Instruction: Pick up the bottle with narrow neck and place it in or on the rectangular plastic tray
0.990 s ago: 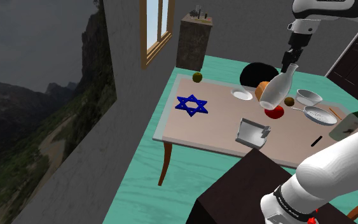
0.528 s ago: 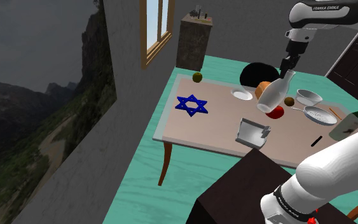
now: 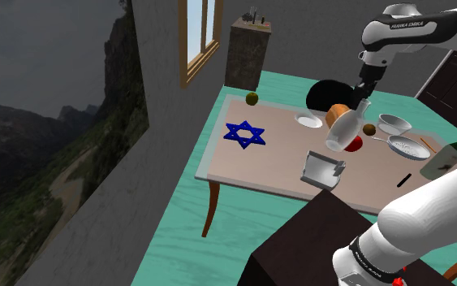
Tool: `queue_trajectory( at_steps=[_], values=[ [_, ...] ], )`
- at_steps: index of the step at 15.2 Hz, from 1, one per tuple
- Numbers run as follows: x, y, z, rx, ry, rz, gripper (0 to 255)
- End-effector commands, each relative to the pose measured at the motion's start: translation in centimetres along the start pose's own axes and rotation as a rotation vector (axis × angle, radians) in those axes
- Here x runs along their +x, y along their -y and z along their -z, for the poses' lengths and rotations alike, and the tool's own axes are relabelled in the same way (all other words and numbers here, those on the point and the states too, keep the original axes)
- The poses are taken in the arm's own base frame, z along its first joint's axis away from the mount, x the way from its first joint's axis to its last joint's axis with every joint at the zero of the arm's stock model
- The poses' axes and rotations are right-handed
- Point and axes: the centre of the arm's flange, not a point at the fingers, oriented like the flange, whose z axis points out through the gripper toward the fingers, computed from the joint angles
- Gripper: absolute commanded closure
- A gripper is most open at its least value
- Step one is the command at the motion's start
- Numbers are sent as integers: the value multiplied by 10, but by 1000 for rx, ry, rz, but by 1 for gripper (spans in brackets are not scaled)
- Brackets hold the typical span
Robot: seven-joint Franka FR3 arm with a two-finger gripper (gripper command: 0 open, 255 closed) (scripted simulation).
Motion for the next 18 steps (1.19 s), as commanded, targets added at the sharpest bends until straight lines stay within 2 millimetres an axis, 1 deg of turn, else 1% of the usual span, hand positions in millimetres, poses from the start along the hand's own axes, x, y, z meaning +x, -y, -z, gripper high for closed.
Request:
queue_trajectory(
  at_steps=[1, 16, 18],
  values=[
    [3, 0, -10, 0, -1, 0, 255],
    [12, 1, -89, 0, -1, 0, 255],
    [12, 1, -92, 0, -1, 0, 255]
  ],
)
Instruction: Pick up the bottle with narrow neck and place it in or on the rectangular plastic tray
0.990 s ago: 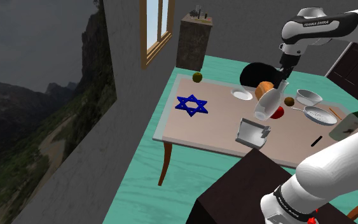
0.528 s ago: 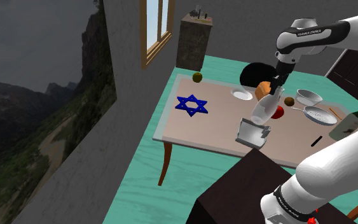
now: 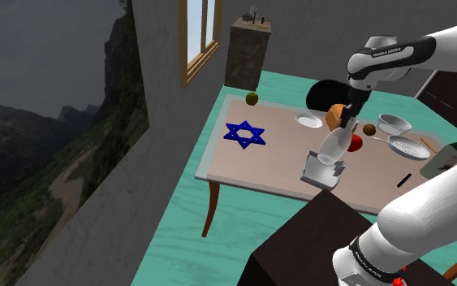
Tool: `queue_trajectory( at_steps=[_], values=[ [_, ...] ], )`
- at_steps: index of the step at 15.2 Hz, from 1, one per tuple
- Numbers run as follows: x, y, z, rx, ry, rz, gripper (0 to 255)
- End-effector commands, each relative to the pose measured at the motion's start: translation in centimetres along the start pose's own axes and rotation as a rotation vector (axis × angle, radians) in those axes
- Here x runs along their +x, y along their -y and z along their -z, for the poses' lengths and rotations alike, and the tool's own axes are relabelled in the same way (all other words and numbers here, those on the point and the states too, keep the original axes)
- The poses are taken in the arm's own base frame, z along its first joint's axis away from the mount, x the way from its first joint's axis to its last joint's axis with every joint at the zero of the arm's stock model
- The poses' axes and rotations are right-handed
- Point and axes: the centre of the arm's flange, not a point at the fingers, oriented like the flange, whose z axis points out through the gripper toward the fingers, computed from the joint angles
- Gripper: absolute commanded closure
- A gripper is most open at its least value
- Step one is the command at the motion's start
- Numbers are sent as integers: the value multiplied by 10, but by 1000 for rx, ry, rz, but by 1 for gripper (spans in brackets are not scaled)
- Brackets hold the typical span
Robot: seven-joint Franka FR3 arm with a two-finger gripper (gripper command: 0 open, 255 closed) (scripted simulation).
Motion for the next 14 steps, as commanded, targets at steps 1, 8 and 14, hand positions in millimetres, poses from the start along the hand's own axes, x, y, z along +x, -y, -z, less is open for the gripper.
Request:
queue_trajectory(
  at_steps=[1, 8, 14],
  values=[
    [0, 0, -2, 0, -1, 0, 255],
    [0, 0, -2, 0, -1, 0, 0],
    [0, 0, 24, 0, -1, 0, 0]
  ],
)
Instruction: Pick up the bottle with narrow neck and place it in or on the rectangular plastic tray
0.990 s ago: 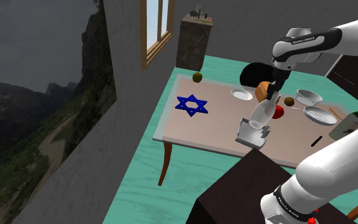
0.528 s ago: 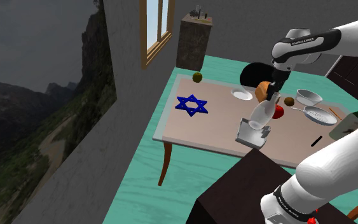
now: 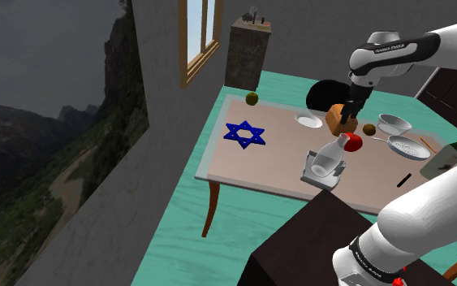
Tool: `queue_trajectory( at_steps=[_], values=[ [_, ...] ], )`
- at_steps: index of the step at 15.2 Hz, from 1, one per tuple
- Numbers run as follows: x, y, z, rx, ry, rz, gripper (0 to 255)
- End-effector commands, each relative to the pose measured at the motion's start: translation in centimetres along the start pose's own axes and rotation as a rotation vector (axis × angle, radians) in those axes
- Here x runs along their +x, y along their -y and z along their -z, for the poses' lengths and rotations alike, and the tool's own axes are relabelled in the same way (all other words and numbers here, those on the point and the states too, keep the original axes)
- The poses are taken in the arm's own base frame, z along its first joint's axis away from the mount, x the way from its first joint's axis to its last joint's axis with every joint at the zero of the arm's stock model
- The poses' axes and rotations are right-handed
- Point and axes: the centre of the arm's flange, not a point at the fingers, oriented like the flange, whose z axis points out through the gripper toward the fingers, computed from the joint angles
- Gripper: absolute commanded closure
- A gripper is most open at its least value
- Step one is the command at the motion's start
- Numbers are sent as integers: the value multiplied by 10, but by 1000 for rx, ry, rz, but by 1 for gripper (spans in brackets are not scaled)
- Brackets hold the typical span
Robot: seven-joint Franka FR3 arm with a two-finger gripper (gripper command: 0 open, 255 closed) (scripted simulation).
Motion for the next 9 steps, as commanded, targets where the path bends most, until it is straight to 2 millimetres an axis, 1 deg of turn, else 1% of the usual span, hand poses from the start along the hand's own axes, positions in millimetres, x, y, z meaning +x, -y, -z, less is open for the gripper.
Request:
queue_trajectory(
  at_steps=[1, 2, 9],
  values=[
    [1, 0, 23, 1, 1, 0, 0],
    [1, 0, 34, 1, 1, 0, 0],
    [1, 0, 34, 1, 1, 0, 0]
  ],
)
